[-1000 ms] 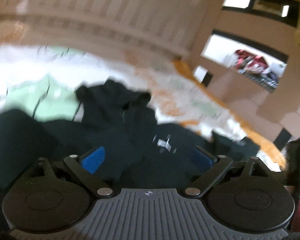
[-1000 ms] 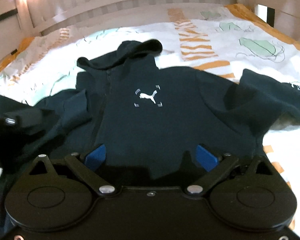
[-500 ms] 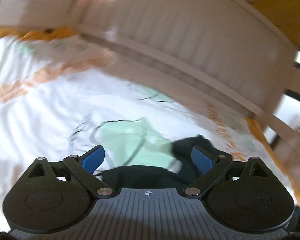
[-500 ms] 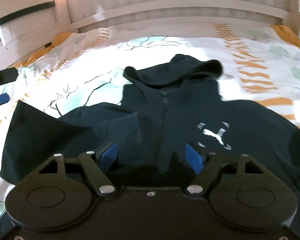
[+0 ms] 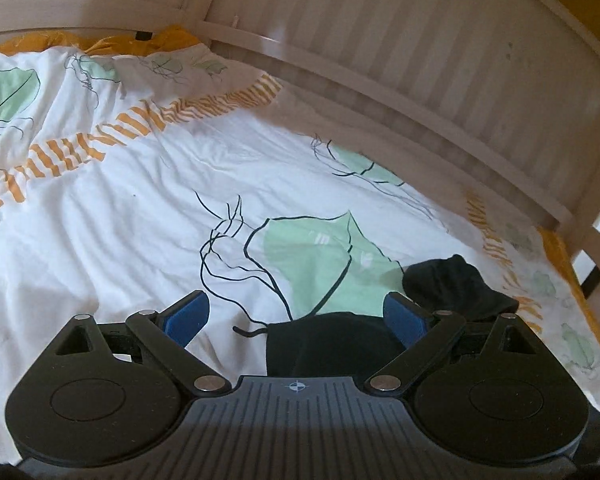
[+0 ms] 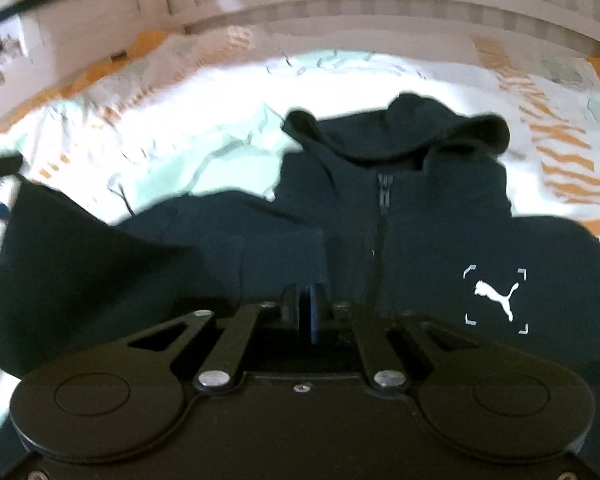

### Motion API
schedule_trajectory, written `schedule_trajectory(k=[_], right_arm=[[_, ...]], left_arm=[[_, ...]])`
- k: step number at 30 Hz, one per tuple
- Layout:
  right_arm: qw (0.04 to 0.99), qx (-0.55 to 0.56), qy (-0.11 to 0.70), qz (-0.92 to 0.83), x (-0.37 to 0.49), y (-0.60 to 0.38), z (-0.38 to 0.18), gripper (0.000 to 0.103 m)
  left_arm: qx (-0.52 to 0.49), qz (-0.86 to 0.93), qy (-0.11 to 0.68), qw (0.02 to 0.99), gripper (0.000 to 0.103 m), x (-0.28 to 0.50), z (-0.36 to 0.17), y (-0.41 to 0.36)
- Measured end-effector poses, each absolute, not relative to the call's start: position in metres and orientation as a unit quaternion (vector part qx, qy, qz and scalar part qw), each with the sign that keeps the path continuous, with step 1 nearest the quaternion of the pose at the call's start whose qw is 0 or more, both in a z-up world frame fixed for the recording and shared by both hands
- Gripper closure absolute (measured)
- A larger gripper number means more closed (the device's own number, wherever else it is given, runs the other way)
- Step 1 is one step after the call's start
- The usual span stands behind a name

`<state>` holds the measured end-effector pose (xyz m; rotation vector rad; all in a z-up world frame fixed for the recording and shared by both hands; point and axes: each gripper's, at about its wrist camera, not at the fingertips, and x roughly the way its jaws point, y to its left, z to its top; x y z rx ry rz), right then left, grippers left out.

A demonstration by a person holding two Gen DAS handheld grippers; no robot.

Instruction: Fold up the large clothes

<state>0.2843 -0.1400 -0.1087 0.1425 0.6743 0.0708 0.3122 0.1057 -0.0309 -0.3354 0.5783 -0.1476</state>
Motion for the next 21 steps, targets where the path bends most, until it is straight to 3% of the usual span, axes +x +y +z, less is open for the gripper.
schedule_trajectory(k=[9, 17, 21], right_arm=[[0.957, 0.058, 0.275, -0.074, 0.230, -0.209, -0.063, 0.092], [0.931, 0.092, 0.334, -0.117, 0.217, -0.246, -0.101, 0.091], [0.918, 0.097, 0.365, -0.123, 0.214, -0.246, -0.123, 0.083]], left_arm=[[-0.152, -0.069, 0.291, 0.942, 0.008, 0.313, -0.034, 0.101], [-0.034, -0.113, 0.344, 0.932, 0.008, 0.316, -0.059, 0.060], [0.033, -0.109, 0.382, 0.917, 0.008, 0.317, -0.089, 0.045]])
